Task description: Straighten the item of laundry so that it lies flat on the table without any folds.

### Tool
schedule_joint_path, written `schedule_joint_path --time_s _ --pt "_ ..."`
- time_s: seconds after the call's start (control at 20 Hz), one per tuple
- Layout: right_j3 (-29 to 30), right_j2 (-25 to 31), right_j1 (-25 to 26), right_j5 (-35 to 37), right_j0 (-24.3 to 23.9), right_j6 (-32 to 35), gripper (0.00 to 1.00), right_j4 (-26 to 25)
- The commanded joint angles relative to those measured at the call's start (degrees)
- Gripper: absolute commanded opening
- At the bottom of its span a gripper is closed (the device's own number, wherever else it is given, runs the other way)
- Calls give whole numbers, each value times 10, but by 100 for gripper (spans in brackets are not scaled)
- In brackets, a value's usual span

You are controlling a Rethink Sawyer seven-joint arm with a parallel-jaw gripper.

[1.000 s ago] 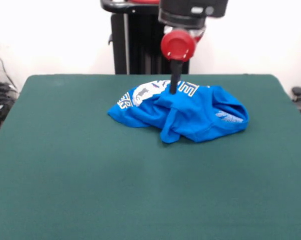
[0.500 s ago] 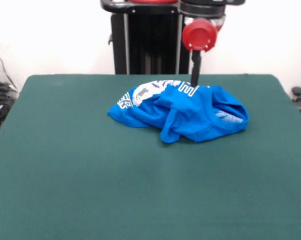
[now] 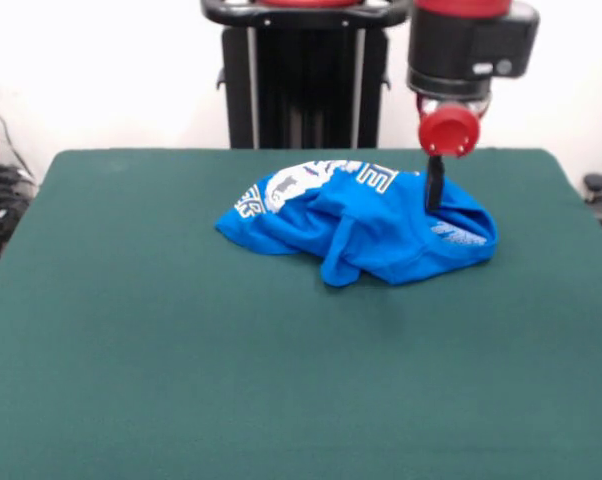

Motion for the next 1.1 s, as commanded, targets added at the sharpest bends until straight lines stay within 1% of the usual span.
schedule_joint_path --time_s 0.05,0.15,0.2,0.3,0.4,0.45,0.55,0.65,0.8,0.9,0.95,1.1 --pt "77 99 55 -52 -25 12 0 37" --pt "105 138 45 -64 -60 1 0 52" --pt "112 140 38 -65 -63 6 0 55" --pt "102 121 38 -63 -50 19 0 50" --pt "78 96 60 -70 -38 24 0 38" --pt "71 95 73 -77 -44 15 0 30" --pt "73 123 87 -84 -80 -20 0 16" --pt "72 125 85 -68 -89 -39 0 4" --pt "94 145 69 -49 -112 -57 0 -2" --pt "92 141 64 -39 -113 -60 0 -8" --pt "86 143 69 -36 -118 -66 0 -14" --pt "73 176 91 -26 -153 -99 0 -29"
